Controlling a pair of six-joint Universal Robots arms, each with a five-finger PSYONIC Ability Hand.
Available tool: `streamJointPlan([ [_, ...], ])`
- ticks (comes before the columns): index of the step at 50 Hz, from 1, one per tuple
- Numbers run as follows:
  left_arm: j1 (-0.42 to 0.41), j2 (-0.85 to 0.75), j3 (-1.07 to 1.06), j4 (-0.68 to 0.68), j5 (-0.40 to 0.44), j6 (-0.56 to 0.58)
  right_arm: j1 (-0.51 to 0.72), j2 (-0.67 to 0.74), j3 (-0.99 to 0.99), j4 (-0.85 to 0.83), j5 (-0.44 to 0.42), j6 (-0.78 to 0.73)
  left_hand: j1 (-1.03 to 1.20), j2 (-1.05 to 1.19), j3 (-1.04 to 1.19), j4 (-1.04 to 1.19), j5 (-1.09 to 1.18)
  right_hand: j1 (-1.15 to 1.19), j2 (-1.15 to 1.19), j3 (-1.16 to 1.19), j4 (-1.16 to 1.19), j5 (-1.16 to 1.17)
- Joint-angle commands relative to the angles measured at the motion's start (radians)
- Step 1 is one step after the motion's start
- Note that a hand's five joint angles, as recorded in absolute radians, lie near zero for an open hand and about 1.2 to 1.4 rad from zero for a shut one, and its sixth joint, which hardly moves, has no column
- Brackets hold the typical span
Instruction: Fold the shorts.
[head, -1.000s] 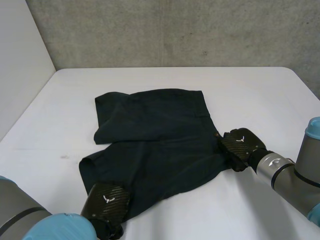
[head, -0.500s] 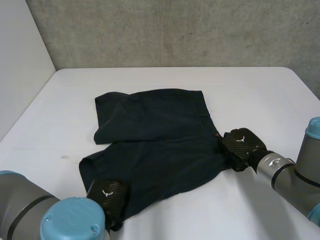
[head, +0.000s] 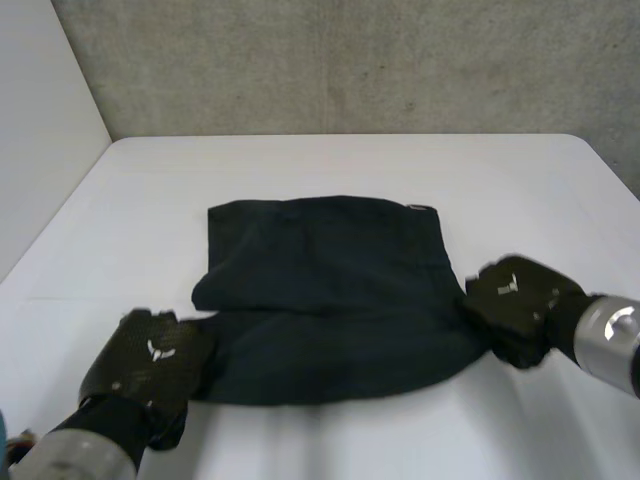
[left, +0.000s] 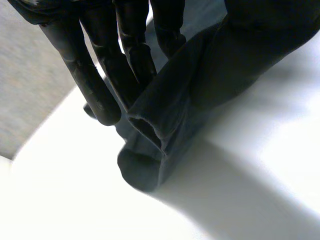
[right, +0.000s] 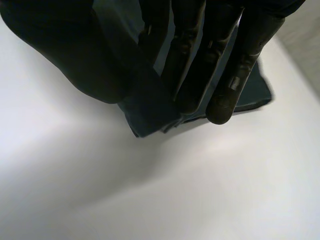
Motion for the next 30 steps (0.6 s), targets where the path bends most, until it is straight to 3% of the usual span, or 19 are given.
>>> streamJointPlan([
  [1, 0.038, 0.014, 0.005, -0.176, 0.08, -0.01, -0.035, -0.044, 0.056, 0.217, 0.033, -0.2, 0.263, 0.201, 0.21, 0.188, 0.23, 0.474, 0.222, 0.234, 0.207, 0.266],
  [6, 0.114, -0.039, 0.045, -0.044, 0.111, 0.001, -0.036, -0.009, 0.012, 0.139, 0.033, -0.149, 0.263, 0.201, 0.21, 0.188, 0.23, 0.474, 0.222, 0.234, 0.207, 0.266],
  [10, 0.144, -0.179, 0.14, 0.109, 0.115, 0.031, -0.015, 0.133, -0.092, 0.027, 0.065, -0.03, 0.263, 0.201, 0.21, 0.188, 0.23, 0.474, 0.222, 0.234, 0.207, 0.266],
  [16, 0.154, -0.419, 0.373, 0.267, 0.114, 0.155, 0.063, 0.316, -0.316, -0.079, 0.215, 0.072, 0.263, 0.201, 0.21, 0.188, 0.23, 0.474, 0.222, 0.234, 0.207, 0.266],
  [21, 0.17, -0.634, 0.604, 0.315, 0.101, 0.228, 0.132, 0.471, -0.489, -0.211, 0.301, 0.079, 0.263, 0.201, 0.21, 0.188, 0.23, 0.474, 0.222, 0.234, 0.207, 0.266],
  [30, 0.197, -0.973, 1.026, 0.313, 0.049, 0.251, 0.16, 0.698, -0.694, -0.478, 0.327, 0.072, 0.263, 0.201, 0.21, 0.188, 0.23, 0.474, 0.222, 0.234, 0.207, 0.266],
])
